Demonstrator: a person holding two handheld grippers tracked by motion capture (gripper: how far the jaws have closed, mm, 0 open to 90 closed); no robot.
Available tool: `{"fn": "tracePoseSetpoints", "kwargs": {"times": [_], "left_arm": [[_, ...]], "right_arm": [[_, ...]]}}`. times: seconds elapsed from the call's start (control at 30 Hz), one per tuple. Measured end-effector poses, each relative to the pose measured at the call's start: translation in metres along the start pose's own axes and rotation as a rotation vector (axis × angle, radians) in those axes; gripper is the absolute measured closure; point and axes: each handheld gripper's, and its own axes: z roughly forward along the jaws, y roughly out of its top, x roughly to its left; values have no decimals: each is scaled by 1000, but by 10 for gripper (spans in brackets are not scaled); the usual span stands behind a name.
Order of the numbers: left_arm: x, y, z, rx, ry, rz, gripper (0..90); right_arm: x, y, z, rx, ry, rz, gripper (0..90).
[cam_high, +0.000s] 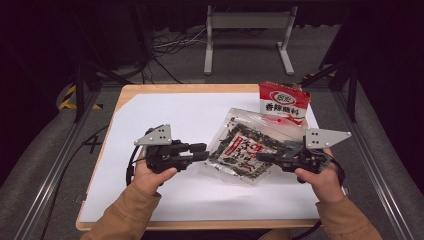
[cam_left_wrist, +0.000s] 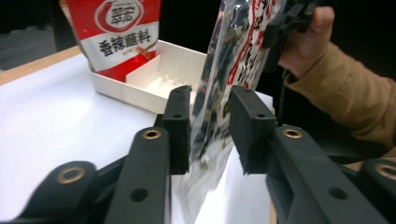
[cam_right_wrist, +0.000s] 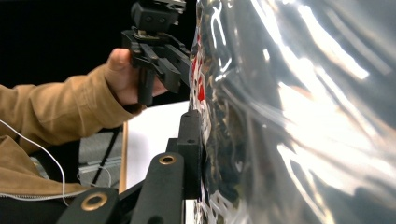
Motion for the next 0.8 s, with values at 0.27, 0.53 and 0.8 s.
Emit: {"fn": "tracePoseSetpoints", "kwargs": {"times": [0.27, 0.53, 0.8], "left_arm": [[6, -1, -7, -5, 42, -13, 619], [12, -7, -15, 18, 98, -15, 596], [19, -16, -23, 36, 145, -36, 560]], "right_arm": [[-5, 24, -19, 121, -71, -2, 740], [-12, 40, -35, 128, -135, 5, 740], [-20, 55, -51, 130, -199, 8, 739]]}}
